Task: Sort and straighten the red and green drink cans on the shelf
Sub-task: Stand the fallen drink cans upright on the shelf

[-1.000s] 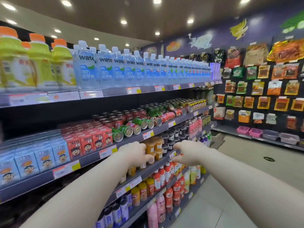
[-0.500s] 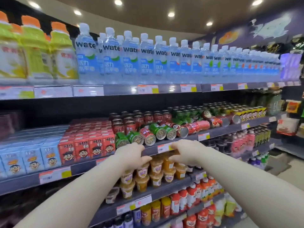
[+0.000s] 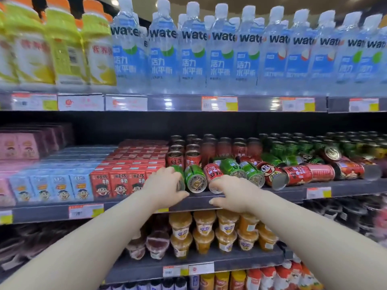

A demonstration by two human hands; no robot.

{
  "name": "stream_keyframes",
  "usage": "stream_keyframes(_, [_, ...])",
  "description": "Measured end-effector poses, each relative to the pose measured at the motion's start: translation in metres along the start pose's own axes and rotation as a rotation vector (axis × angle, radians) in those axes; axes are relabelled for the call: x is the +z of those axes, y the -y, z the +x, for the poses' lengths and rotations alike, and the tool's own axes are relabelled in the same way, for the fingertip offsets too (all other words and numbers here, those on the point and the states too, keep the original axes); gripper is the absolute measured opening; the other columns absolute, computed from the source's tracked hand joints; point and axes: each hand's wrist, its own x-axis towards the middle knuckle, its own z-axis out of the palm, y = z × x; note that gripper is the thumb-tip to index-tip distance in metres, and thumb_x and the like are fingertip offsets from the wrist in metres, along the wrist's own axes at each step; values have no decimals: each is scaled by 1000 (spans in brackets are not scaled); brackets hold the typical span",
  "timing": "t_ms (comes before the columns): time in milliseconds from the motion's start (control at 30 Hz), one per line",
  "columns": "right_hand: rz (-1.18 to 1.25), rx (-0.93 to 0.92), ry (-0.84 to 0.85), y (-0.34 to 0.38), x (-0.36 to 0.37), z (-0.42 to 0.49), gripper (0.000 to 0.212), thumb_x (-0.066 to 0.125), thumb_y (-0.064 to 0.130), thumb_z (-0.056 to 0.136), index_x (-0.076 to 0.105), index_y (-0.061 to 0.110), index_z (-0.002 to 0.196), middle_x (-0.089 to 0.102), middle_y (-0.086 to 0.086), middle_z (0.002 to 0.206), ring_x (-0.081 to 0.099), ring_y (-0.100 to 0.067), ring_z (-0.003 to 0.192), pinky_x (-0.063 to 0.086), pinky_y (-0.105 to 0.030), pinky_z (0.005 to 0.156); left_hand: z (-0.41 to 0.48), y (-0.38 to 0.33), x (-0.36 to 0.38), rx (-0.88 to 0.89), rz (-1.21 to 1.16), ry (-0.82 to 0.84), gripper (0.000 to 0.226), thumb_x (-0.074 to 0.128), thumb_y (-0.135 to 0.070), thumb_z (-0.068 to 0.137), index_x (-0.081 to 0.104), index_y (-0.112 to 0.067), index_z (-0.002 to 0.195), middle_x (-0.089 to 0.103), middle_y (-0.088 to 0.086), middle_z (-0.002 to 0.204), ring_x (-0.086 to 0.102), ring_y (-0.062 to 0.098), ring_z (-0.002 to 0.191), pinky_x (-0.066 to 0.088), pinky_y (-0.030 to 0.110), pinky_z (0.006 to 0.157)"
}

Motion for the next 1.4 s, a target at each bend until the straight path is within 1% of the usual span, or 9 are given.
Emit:
stream_keyframes(200, [21, -106, -85, -7, 0, 60, 55, 52, 45, 87, 41, 24, 136, 44, -1, 140, 46, -23, 124, 41, -39, 101, 41, 21, 14, 41, 113, 17, 65, 53, -56, 81, 41, -19, 134, 43, 4, 138, 36, 24, 129, 20, 46, 113])
stream_keyframes(367, [42, -209, -72, -10, 12, 105, 60, 54, 43, 88, 34, 25, 141, 37, 2, 147, 41, -21, 130, 38, -36, 105, 64, 36, 22, 122, 195, 75, 66, 55, -54, 82, 39, -21, 137, 42, 3, 143, 34, 23, 133, 6, 48, 114])
stream_keyframes(633, [89, -380, -87, -30, 30, 131, 51, 45, 44, 93, 35, 30, 142, 29, 7, 153, 31, -10, 138, 28, -27, 112, 75, 45, 34, 178, 193, 25, 55, 44, -50, 90, 38, -27, 140, 43, 1, 143, 42, 24, 128, 22, 38, 109])
stream_keyframes(733, [108, -403, -108, -36, 29, 135, 48, 46, 48, 91, 41, 31, 136, 47, 7, 142, 48, -13, 126, 39, -30, 103, 77, 46, 35, 172, 169, 21, 56, 43, -54, 89, 40, -28, 139, 46, -1, 140, 45, 23, 125, 26, 35, 106])
stream_keyframes(833, [206, -387, -74, -42, 22, 142, 39, 47, 52, 89, 47, 36, 124, 65, 6, 116, 60, -16, 103, 47, -33, 89, 78, 44, 26, 172, 142, 63, 55, 43, -53, 90, 40, -28, 139, 43, -3, 143, 43, 20, 127, 28, 33, 105])
stream_keyframes(1033, [435, -313, -32, -54, 10, 170, 32, 43, 43, 94, 63, 27, 114, 66, 6, 115, 58, -12, 107, 44, -28, 92, 94, 58, 6, 20, -137, 163, 43, 42, -54, 90, 57, -32, 123, 62, 0, 119, 51, 20, 113, 37, 38, 100])
stream_keyframes(1167, [469, -293, -79, -53, 13, 175, 33, 48, 41, 92, 64, 24, 115, 65, 5, 118, 56, -13, 111, 43, -27, 94, 105, 54, 5, -116, -312, 151, 35, 42, -39, 95, 54, -27, 127, 56, -3, 130, 48, 15, 118, 36, 27, 99])
stream_keyframes(1267, [488, -345, -45, -53, 14, 165, 50, 50, 52, 87, 51, 26, 129, 57, 5, 130, 52, -13, 119, 42, -29, 100, 103, 42, 9, -119, -322, -37, 36, 47, -35, 94, 50, -26, 129, 52, 0, 131, 47, 17, 121, 36, 29, 101])
stream_keyframes(1400, [387, -393, 45, -55, 19, 156, 88, 56, 63, 77, 20, 26, 147, 30, 3, 151, 35, -13, 135, 30, -28, 110, 90, 31, 16, -12, -72, 80, 77, 60, -61, 75, 31, -29, 140, 39, -4, 136, 38, 16, 124, 33, 34, 104])
